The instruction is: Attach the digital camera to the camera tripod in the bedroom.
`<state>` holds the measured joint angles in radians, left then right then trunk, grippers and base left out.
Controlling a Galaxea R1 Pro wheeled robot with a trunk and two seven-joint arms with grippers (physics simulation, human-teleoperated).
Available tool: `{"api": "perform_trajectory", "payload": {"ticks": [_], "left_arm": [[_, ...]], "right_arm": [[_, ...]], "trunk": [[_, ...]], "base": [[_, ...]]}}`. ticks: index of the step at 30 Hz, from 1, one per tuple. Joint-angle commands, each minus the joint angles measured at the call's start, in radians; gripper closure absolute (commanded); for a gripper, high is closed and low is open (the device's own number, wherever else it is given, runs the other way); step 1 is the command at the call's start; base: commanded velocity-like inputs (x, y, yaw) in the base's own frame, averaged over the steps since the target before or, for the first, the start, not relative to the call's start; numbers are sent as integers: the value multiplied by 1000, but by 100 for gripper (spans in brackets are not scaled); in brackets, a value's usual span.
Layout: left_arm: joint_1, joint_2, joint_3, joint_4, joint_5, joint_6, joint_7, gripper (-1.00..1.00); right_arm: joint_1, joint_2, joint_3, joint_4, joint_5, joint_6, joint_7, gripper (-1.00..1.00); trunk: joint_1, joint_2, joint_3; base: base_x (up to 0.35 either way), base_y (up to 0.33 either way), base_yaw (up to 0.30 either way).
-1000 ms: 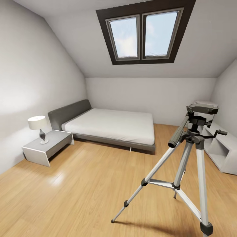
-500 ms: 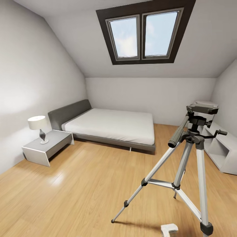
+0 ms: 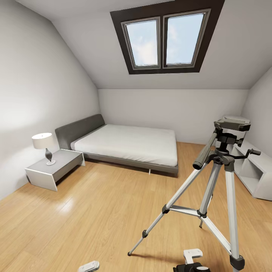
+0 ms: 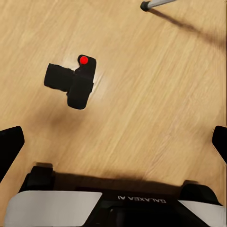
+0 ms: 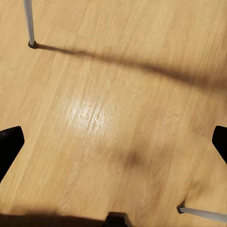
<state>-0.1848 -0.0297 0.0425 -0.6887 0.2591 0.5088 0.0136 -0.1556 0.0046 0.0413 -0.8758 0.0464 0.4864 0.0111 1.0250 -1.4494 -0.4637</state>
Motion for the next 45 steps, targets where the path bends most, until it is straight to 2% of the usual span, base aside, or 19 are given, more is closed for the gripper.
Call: {"api": "perform_trajectory", "payload": {"ticks": [1, 18, 22, 26, 27, 28, 30, 34, 45], "left_arm": [[0, -3, 4, -3, 8, 7, 1, -100], [0, -13, 4, 2, 9, 3, 5, -100], [0, -22, 4, 3, 9, 3, 13, -100], [0, -34, 4, 2, 8, 1, 49, -100], [0, -41, 4, -1, 9, 1, 100, -100], [0, -42, 4, -2, 10, 1, 113, -100], [0, -45, 4, -4, 10, 1, 150, -100], [0, -47, 4, -6, 10, 1, 181, -100], [0, -48, 2, -8, 9, -1, 198, -100]], "right_arm": [[0, 0, 0, -1, 5, 5, 1, -100], [0, 0, 4, -1, 5, -1, 1, -100], [0, 3, 5, 0, 5, -2, -2, -100], [0, 12, 4, 0, 8, -1, -4, -100], [0, 15, 2, 0, 6, -1, -5, -100], [0, 16, 2, 0, 5, -1, -5, -100], [-1, 17, 1, 0, 5, -1, -5, -100], [0, 18, 0, 0, 4, -1, -5, -100], [0, 18, -1, 0, 6, -3, -5, -100]], "trunk": [[0, -1, -1], [0, -1, -1], [0, -1, -1], [0, -1, -1], [0, -1, -1], [0, -1, -1], [8, -15, -7], [23, -43, -20], [65, -120, -54]], "base": [[0, 0, 0], [0, 0, 0], [0, 0, 0], [0, 0, 0], [0, 0, 0], [0, 0, 0], [0, 0, 0], [0, 0, 0], [0, 0, 0]]}}
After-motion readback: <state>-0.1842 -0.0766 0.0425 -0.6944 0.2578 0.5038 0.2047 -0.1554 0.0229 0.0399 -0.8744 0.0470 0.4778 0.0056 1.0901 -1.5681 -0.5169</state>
